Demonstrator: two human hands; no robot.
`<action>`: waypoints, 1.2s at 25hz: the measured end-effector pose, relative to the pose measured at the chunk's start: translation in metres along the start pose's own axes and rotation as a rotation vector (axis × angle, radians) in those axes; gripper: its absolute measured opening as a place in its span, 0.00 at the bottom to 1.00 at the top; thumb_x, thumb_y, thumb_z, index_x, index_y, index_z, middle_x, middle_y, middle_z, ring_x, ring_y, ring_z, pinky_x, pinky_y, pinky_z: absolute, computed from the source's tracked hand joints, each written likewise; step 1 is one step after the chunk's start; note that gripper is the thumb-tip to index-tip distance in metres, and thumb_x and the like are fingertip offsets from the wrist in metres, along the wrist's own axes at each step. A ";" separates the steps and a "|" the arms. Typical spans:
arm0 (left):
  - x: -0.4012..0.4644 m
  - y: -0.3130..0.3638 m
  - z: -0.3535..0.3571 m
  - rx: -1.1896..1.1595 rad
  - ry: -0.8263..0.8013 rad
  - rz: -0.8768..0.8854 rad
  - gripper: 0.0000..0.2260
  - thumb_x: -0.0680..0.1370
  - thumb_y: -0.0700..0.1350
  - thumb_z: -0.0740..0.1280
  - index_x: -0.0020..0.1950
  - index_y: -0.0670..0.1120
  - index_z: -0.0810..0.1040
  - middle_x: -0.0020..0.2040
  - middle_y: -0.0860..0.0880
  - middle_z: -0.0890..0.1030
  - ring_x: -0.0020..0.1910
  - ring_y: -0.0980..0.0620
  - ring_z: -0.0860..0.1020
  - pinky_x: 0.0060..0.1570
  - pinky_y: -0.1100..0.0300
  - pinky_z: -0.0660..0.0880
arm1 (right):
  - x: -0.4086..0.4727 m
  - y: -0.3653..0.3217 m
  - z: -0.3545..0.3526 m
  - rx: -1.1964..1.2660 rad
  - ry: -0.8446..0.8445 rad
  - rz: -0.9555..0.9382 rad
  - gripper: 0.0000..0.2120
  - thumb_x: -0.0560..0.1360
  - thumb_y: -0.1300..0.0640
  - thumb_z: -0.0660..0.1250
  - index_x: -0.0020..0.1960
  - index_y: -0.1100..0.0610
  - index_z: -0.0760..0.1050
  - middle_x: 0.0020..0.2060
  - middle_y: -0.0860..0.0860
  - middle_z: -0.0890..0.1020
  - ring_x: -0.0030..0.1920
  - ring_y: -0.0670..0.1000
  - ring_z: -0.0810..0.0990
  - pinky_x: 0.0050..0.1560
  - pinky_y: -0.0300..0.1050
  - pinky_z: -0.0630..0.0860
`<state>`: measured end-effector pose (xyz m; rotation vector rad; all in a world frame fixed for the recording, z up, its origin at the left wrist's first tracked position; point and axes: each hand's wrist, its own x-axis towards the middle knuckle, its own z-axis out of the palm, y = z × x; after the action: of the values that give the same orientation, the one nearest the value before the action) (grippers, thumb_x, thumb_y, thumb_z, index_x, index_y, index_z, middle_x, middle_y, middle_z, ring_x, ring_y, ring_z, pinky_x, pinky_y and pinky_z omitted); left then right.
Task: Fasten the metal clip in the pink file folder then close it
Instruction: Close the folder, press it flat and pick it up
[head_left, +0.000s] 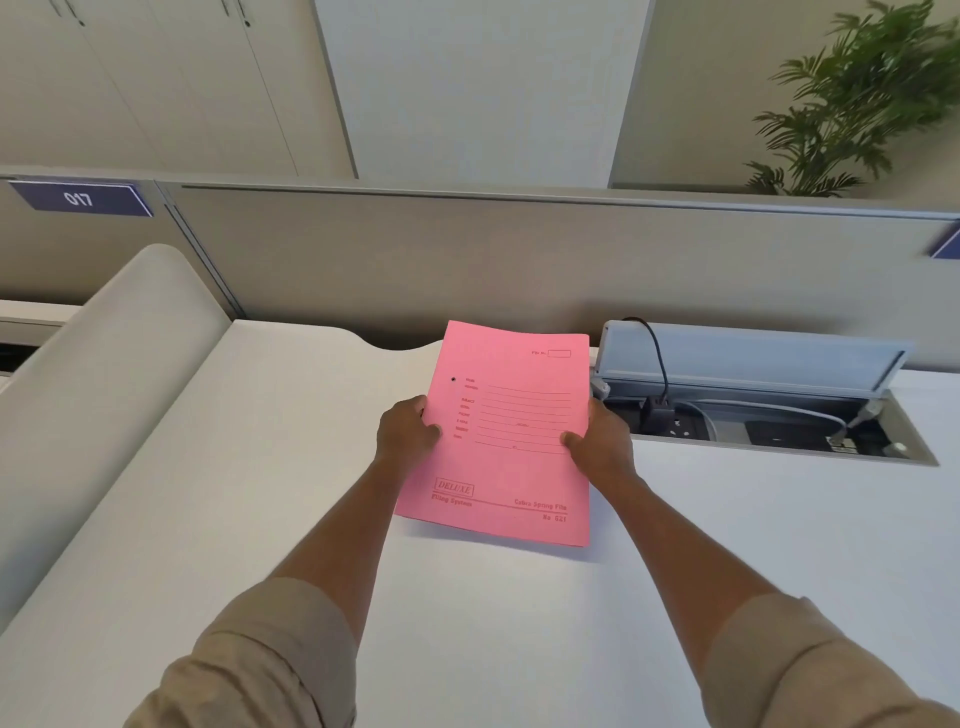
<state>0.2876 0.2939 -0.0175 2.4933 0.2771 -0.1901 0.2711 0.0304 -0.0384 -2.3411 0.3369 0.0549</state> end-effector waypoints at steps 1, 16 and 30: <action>0.003 -0.002 0.003 0.016 -0.006 0.005 0.02 0.76 0.41 0.66 0.47 0.44 0.77 0.48 0.47 0.83 0.45 0.46 0.79 0.41 0.58 0.72 | 0.002 0.001 0.003 -0.016 0.008 0.006 0.18 0.75 0.61 0.71 0.63 0.56 0.72 0.58 0.55 0.81 0.56 0.58 0.82 0.49 0.51 0.78; 0.006 -0.008 0.024 0.149 -0.042 0.007 0.17 0.80 0.45 0.64 0.68 0.43 0.71 0.63 0.44 0.71 0.61 0.43 0.75 0.58 0.49 0.77 | -0.001 0.010 0.042 -0.217 0.139 0.019 0.13 0.78 0.60 0.64 0.61 0.57 0.69 0.57 0.56 0.72 0.58 0.56 0.73 0.55 0.55 0.79; -0.010 0.000 0.075 0.503 -0.187 0.390 0.32 0.85 0.55 0.51 0.81 0.44 0.39 0.82 0.45 0.39 0.80 0.43 0.38 0.78 0.45 0.40 | -0.014 0.017 0.079 -0.498 -0.022 -0.142 0.33 0.83 0.45 0.50 0.81 0.59 0.42 0.81 0.57 0.46 0.81 0.58 0.42 0.76 0.52 0.37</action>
<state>0.2722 0.2482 -0.0754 2.9309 -0.3810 -0.3632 0.2582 0.0775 -0.1046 -2.8484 0.1556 0.1054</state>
